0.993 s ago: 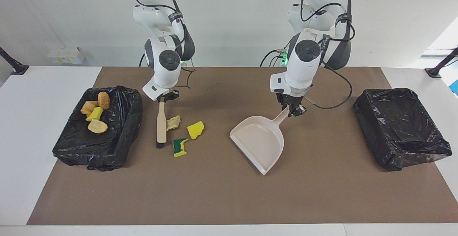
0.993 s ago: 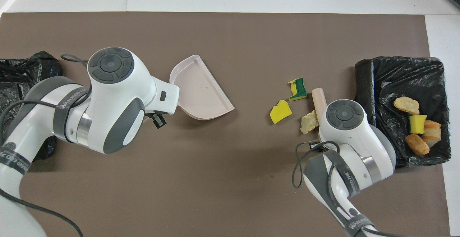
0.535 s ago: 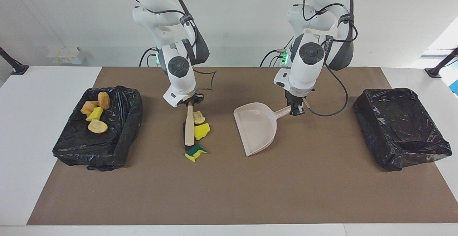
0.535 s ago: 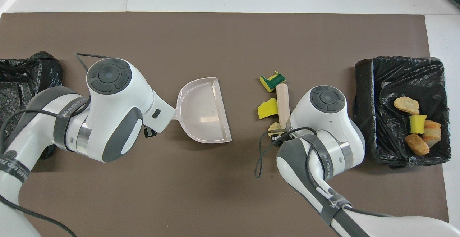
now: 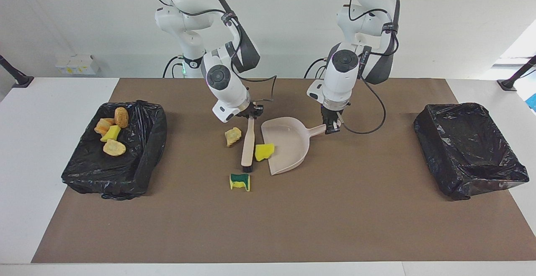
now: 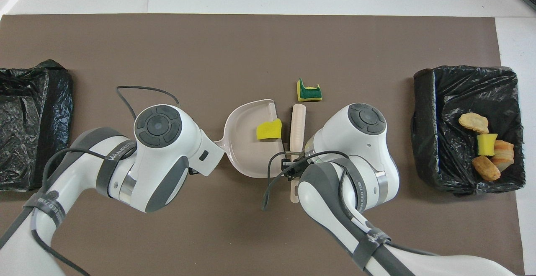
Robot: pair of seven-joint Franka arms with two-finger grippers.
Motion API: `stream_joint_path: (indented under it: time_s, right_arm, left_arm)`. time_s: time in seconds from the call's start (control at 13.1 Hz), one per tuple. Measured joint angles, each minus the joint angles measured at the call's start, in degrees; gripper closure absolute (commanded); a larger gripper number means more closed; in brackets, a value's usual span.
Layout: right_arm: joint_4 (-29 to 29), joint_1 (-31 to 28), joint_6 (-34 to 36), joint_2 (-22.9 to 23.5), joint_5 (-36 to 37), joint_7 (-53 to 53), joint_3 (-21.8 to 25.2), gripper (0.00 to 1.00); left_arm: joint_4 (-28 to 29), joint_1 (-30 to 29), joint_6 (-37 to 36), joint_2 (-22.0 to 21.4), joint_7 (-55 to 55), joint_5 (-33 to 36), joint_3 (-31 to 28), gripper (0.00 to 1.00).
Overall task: Sweep and dump trash in bin
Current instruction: 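Hold the dustpan with the left gripper while the right gripper sweeps sponges, then sweep the green sponge and cracker toward the dustpan with the right gripper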
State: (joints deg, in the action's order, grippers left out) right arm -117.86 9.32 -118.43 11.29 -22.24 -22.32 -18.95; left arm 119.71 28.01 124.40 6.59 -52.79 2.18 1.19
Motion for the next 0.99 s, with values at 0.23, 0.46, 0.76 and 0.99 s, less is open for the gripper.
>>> stream_joint_path:
  time_s: [0.23, 0.46, 0.76, 0.99]
  right_arm:
    - [2.75, 2.84, -0.74, 0.07, -2.17, -2.98, -0.03, 1.0]
    - [5.46, 2.18, 1.39, -1.09, 3.47, -2.99, 0.56, 1.0]
    - [7.64, -3.07, 7.72, -1.53, 23.27, 10.8, 0.89, 1.0]
    - [13.44, -5.81, 12.04, 2.86, 37.98, 21.64, 1.03, 1.0]
  left_arm:
    - [1.27, 0.4, 2.07, -0.01, 1.02, 0.0, 0.08, 1.0]
    - [1.4, 0.4, 2.17, -0.04, 1.04, 0.0, 0.08, 1.0]
    - [1.43, 0.4, 2.17, -0.05, 1.05, 0.0, 0.08, 1.0]
    - [1.45, 0.4, 2.17, -0.05, 1.05, 0.0, 0.08, 1.0]
